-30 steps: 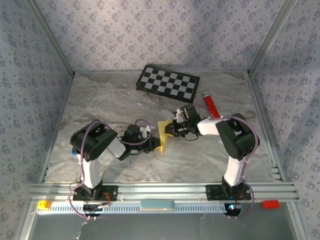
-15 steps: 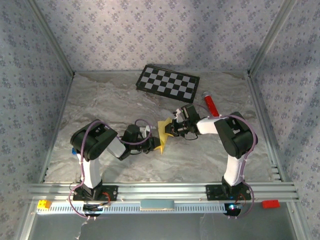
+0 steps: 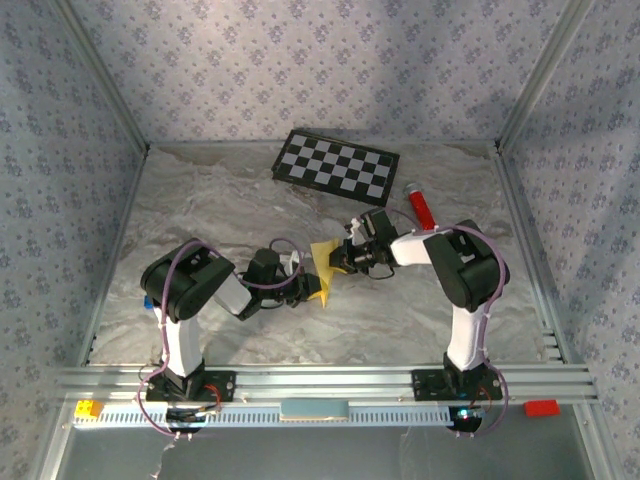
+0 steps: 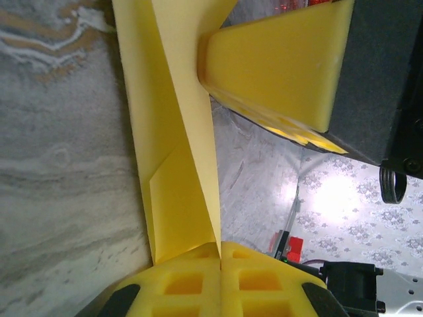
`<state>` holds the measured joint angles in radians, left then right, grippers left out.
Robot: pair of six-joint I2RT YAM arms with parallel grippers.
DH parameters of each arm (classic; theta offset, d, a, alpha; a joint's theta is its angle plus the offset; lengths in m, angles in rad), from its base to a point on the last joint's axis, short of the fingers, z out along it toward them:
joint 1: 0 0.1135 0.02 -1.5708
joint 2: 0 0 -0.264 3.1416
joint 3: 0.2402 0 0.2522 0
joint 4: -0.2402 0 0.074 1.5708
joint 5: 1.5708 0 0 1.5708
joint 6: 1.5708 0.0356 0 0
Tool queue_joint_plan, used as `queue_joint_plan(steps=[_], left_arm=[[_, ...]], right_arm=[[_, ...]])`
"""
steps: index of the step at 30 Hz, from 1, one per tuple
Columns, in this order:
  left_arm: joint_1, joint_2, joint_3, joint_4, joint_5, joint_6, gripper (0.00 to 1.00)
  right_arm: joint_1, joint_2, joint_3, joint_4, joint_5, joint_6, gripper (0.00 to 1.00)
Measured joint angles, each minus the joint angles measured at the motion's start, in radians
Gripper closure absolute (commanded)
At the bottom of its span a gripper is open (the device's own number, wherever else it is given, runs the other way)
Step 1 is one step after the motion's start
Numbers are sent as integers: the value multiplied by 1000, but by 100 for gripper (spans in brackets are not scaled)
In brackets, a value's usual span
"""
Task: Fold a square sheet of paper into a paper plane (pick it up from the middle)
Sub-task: Fold the wing for the fifth time at the center of the table.
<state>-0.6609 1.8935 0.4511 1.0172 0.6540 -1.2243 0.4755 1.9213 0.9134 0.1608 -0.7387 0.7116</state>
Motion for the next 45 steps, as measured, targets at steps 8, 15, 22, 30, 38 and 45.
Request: queue_joint_plan(steps=[8,15,22,30,38,45], left_arm=[[0,-32,14,-93,-14,39,86],[-22,-139,100,-424,-69,169,84],[-29,-153,159,-607,-97,254,98],[-43,-169,170,-652,-110,282,85],[-55,-198,172,-731,-139,323,99],[-56,-198,178,-750,-140,334,93]], right_arm=[[-3,8,10,-16,-11,-3,88],[3,7,14,-26,-2,-2,88],[9,1,14,-33,18,5,88],[13,-3,14,-40,35,5,89],[16,-6,14,-44,44,5,89],[16,-6,14,-45,47,5,89]])
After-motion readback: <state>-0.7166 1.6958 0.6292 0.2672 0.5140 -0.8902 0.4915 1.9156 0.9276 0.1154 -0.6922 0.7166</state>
